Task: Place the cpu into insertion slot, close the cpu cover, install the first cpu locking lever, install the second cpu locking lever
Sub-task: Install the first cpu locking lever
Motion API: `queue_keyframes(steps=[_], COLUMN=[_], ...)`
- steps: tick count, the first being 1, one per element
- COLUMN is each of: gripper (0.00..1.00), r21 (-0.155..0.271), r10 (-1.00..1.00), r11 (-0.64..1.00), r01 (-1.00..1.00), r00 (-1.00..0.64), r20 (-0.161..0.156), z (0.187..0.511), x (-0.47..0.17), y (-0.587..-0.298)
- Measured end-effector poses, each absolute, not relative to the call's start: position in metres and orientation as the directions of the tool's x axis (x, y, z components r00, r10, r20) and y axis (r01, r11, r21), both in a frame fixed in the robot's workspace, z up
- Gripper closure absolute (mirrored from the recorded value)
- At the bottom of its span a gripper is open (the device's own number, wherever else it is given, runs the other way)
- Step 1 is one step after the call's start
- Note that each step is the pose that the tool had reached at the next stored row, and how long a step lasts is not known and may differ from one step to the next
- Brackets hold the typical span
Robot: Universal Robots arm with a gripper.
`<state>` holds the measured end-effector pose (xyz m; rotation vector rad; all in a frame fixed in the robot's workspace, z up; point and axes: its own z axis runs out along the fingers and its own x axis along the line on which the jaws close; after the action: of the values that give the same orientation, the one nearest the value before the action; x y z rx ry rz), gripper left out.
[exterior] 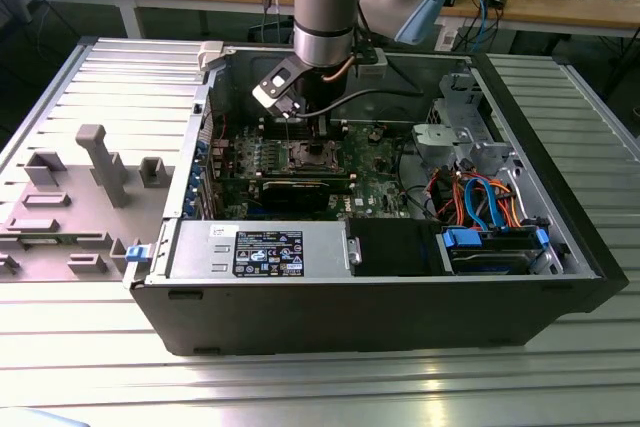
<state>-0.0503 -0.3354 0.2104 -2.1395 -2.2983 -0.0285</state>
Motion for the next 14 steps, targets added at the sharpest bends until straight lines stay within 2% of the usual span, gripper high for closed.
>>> queue_keyframes(steps=[14], gripper=[0.89], r21=[0.007], r10=[0.997], r11=[0.071], r01=[0.997], r00=[-0.071], r20=[0.015], z=[0.232], x=[-0.05], y=[-0.335])
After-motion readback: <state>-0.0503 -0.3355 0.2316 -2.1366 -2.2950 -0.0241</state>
